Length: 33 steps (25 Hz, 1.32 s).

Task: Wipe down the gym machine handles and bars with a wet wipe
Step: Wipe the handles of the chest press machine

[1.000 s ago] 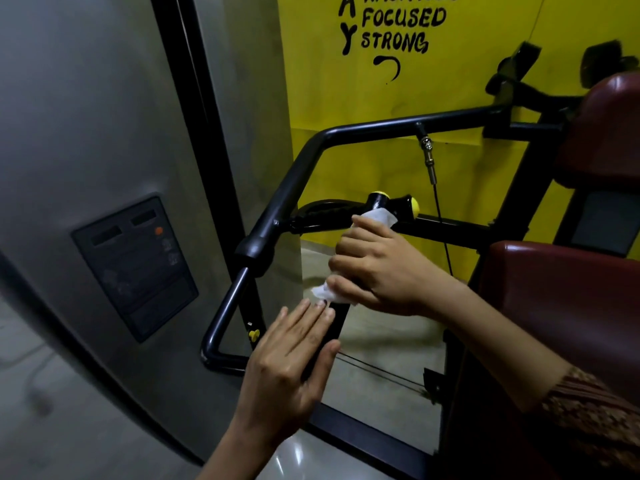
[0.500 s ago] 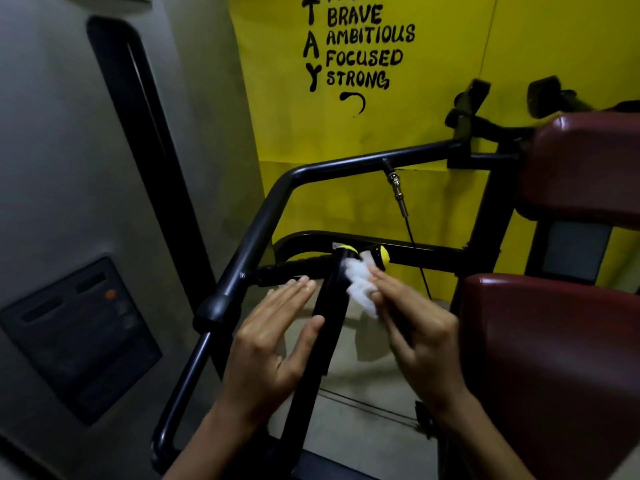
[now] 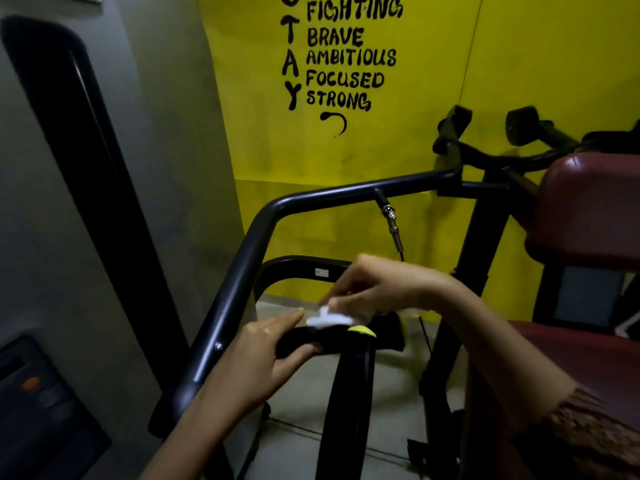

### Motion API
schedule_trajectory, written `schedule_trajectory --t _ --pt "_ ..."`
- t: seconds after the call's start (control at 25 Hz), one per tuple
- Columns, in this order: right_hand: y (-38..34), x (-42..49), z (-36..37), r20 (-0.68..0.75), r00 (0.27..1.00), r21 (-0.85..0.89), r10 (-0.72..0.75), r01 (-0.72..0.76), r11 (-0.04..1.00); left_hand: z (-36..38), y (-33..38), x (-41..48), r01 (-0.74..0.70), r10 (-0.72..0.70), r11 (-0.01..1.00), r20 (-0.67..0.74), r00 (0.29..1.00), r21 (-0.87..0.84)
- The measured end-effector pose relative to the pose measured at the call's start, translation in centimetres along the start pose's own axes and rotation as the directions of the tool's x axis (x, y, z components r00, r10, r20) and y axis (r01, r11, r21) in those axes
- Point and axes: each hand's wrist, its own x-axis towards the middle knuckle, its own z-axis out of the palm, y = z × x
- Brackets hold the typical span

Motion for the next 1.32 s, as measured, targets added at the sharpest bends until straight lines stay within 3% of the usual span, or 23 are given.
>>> schedule_trajectory --t 0.08,0.24,0.4,0.56,0.72,0.92,1.0,1.2,1.32 --pt "0.0 2.3 1.1 0.213 0.977 -0.065 -0.017 0.032 0.997 0.0 -0.8 0.0 0.027 -0.022 0.996 0.055 0.998 -0.086" --pt "1.1 0.4 -0.4 0.330 0.941 0.053 -0.071 0.057 0.997 0.7 -1.5 -0.3 -0.007 0.007 0.997 0.002 1.000 -0.079" --pt "2.0 -1.3 -4.2 0.296 0.954 0.064 -0.053 0.035 0.997 1.1 -1.6 -0.4 -0.033 0.032 0.998 -0.020 0.999 -0.060" --pt "-0.3 2.2 -0.1 0.350 0.932 -0.037 -0.094 0.115 0.993 1.0 -1.6 -0.3 -0.052 0.048 0.989 -0.025 0.999 -0.139" --pt "0.2 0.6 0.2 0.266 0.960 -0.123 -0.083 0.119 0.985 0.9 -1.7 -0.4 -0.074 0.071 0.993 -0.037 0.997 -0.088" --pt "0.9 -2.0 -3.7 0.275 0.961 0.015 -0.034 0.031 0.999 1.0 -1.6 -0.6 -0.071 0.070 0.997 -0.025 0.997 -0.035" --pt "0.1 -0.2 -3.0 0.228 0.974 -0.038 -0.012 0.021 0.999 1.1 -1.6 -0.6 -0.084 0.083 0.996 -0.033 0.996 -0.023" --pt "-0.1 1.6 0.2 0.365 0.931 -0.201 0.011 0.067 0.977 1.2 -1.7 -0.5 -0.083 0.082 0.996 -0.035 0.996 -0.023" --pt "0.7 -0.6 -1.8 0.386 0.922 -0.188 0.027 0.050 0.981 1.2 -1.6 -0.6 -0.078 0.077 0.997 -0.023 0.997 -0.019"
